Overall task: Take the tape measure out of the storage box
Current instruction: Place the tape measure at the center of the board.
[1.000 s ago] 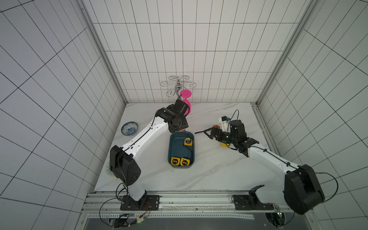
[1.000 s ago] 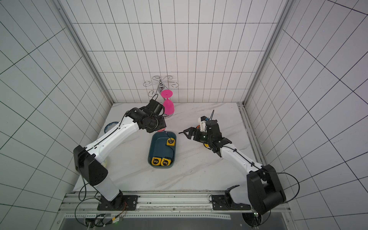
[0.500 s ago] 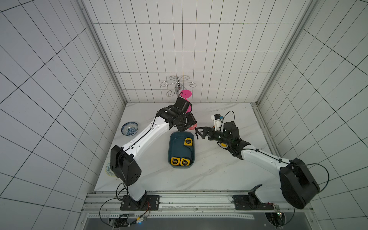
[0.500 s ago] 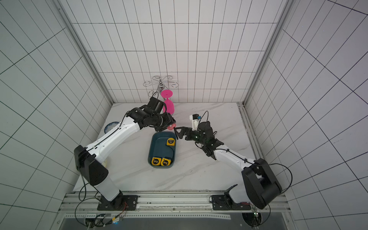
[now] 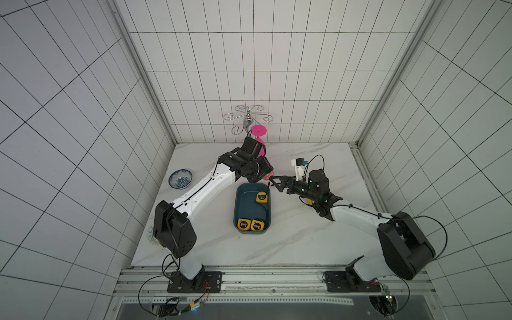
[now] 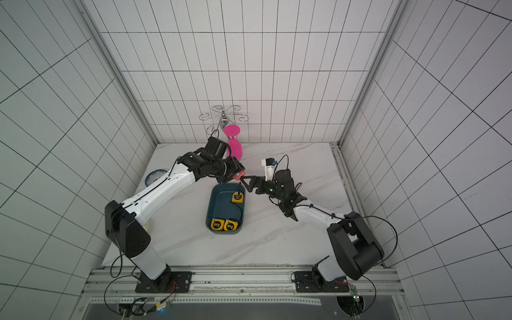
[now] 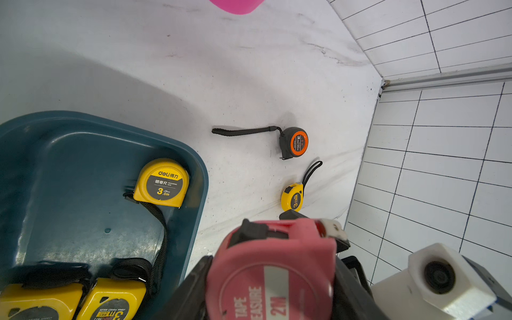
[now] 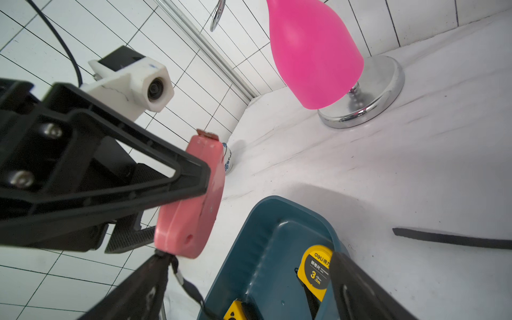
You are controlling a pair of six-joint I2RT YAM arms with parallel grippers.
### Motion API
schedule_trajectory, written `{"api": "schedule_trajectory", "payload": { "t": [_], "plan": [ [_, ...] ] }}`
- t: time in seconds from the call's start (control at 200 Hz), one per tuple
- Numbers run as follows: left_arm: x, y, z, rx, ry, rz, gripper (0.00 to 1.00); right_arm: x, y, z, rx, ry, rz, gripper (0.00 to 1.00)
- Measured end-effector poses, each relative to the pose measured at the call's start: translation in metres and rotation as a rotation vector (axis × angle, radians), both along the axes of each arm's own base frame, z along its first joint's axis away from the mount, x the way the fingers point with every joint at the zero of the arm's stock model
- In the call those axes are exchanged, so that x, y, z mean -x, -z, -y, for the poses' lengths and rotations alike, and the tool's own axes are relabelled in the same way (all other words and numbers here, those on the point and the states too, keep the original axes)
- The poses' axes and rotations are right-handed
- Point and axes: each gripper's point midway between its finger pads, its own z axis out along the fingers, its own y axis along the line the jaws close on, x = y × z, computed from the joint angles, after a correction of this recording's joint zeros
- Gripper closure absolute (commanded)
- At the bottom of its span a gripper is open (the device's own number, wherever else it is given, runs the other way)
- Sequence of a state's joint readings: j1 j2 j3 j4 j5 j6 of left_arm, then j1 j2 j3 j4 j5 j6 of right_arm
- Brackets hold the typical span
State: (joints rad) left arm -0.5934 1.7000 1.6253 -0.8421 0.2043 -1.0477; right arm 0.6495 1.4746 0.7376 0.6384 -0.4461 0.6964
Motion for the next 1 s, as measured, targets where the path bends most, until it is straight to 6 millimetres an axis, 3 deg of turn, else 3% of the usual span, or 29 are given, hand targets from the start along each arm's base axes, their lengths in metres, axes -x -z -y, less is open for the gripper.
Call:
{"api": "schedule_trajectory", "payload": {
  "t": [0.235,0.385,0.88,1.0],
  "plan": [
    [0.013,0.016,0.008,0.035,0.042,-0.068,1.0,0.003,-0.005,-0.004,-0.034,-0.023,0.024,0.13],
    [0.018,0.015,0.013,0.069,0.068,-0.087,1.0,0.002,-0.002,-0.008,-0.046,-0.034,0.022,0.23],
    [0.014,0.02,0.017,0.114,0.062,-0.092,1.0,0.006,-0.005,-0.014,-0.082,-0.067,0.017,0.89],
    [0.014,0.021,0.016,0.112,0.066,-0.094,0.59,0.005,-0.002,-0.013,-0.075,-0.063,0.006,0.92]
  ]
}}
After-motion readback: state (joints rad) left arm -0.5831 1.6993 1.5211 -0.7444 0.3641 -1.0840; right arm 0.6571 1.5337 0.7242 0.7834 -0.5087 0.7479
